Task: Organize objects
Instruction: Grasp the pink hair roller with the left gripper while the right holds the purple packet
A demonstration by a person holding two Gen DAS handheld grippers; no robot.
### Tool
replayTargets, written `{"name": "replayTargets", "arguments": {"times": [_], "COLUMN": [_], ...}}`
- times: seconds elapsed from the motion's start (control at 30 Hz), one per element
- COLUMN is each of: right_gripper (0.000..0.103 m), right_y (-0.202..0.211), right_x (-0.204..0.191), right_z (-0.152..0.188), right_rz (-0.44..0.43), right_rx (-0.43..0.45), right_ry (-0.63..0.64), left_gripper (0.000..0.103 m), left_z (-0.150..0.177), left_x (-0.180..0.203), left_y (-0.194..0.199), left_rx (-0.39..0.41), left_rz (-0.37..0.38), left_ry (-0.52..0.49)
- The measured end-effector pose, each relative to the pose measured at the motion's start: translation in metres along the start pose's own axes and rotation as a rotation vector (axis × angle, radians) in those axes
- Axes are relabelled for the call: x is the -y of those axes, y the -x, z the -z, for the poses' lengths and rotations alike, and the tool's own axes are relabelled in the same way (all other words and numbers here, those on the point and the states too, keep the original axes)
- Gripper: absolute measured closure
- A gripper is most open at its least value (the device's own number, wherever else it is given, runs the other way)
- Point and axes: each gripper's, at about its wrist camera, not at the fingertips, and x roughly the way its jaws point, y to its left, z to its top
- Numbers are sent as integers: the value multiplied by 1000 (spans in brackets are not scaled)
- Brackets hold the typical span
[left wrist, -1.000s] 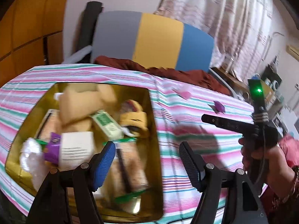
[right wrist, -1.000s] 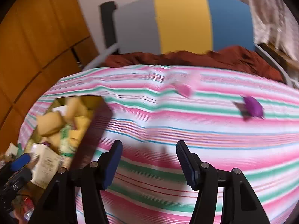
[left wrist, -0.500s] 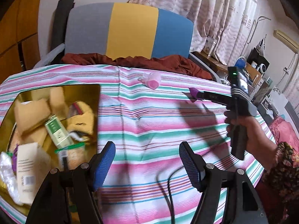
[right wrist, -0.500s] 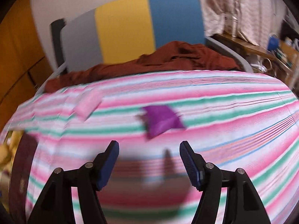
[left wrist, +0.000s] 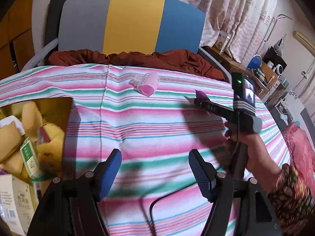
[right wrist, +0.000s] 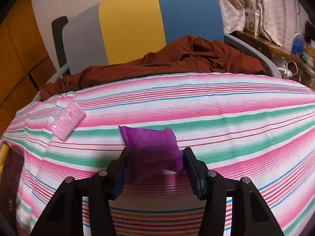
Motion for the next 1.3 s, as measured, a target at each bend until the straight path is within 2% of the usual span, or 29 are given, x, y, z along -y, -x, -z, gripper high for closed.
{"name": "replayTargets", "arguments": {"times": [0.1, 0.23, 0.3, 0.43, 0.63, 0.67, 0.77, 0.93, 0.97, 1.03, 1.13, 1.3], "right_gripper": [51, 51, 51, 51, 51, 51, 51, 51, 51, 51, 51, 51], "right_y": [3, 10, 12, 15, 13, 13, 12, 11, 11, 10, 10, 11], "right_x": [-1, 0, 2, 2, 0, 0, -1, -3, -4, -4, -5, -5], "right_z": [4, 11, 14, 16, 16, 16, 17, 17, 17, 17, 17, 18], "right_rz": [10, 18, 23, 32, 43, 48, 54, 69, 72, 76, 80, 89], "right_rx": [16, 35, 39, 54, 51, 52, 53, 53, 53, 55, 56, 63], "right_ry": [-3, -29, -43, -54, -41, -37, -32, -19, -16, -13, -10, -2], "left_gripper": [31, 30, 25, 24, 24, 24, 24, 24, 27, 42, 46, 47], "left_z": [-15, -40, -52, -80, -103, -106, -118, -125, -124, -121, -115, -98], "left_x": [7, 18, 22, 28, 31, 31, 31, 23, 21, 13, 9, 23], "left_y": [-12, -32, -44, -79, -128, -134, -149, -178, -181, -185, -179, -169], "left_rx": [-7, 0, -7, -14, -9, -6, 12, -41, -44, -54, -4, 58], "left_rz": [-3, -52, -77, -166, -326, -334, -352, -338, -336, -299, -270, -319], "left_ry": [16, 18, 15, -26, -124, -136, -161, -174, -174, -141, -109, -207]}}
